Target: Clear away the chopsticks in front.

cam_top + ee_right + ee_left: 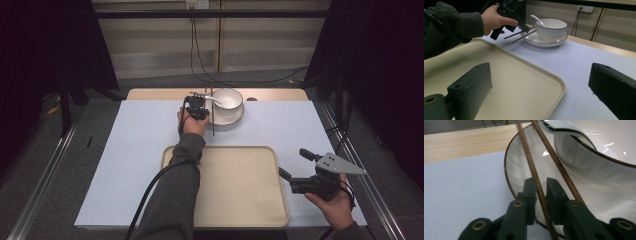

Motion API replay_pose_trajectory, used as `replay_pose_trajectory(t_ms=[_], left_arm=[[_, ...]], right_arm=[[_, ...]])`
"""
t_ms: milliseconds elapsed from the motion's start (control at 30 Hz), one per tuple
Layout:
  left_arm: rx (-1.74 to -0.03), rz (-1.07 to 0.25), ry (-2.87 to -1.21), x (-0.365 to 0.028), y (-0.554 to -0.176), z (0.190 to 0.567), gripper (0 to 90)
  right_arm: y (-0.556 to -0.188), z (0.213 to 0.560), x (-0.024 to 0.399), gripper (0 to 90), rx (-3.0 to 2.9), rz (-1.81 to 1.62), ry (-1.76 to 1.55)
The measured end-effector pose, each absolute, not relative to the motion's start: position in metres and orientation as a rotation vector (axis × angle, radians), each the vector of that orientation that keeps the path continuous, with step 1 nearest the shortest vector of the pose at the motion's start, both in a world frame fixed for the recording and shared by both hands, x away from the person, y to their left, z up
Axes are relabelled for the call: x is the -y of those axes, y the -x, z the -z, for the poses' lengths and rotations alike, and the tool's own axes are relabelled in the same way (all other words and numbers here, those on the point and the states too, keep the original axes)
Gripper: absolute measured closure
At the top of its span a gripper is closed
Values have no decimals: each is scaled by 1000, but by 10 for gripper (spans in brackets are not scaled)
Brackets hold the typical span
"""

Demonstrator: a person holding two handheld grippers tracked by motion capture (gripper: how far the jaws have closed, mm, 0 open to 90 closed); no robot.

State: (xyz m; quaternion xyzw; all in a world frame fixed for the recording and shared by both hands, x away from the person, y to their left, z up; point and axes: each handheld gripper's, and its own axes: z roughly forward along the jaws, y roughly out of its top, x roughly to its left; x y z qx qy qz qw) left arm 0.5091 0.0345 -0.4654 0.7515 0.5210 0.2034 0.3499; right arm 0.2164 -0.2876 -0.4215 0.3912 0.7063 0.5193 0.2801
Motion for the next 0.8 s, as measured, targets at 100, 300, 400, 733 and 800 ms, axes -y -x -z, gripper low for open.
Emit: replay_pose_trajectory(t_ms=[100, 300, 400, 733, 800], left_arm=[[-1372, -515, -1929, -35, -509, 465, 839], [-1401, -513, -1909, -34, -509, 465, 854], [-1414, -523, -1886, -36, -507, 461, 855], [-1473, -470, -1772, -68, -477, 438, 855], [-1472, -478, -1774, -75, -468, 435, 854]], right_arm=[[-216, 422, 288, 44, -1893, -1392, -1045], [-217, 421, 288, 44, -1892, -1389, -1047], [-217, 422, 288, 44, -1893, -1389, -1051], [-217, 422, 289, 44, -1892, -1389, -1047], [-217, 422, 289, 44, -1890, -1385, -1053]])
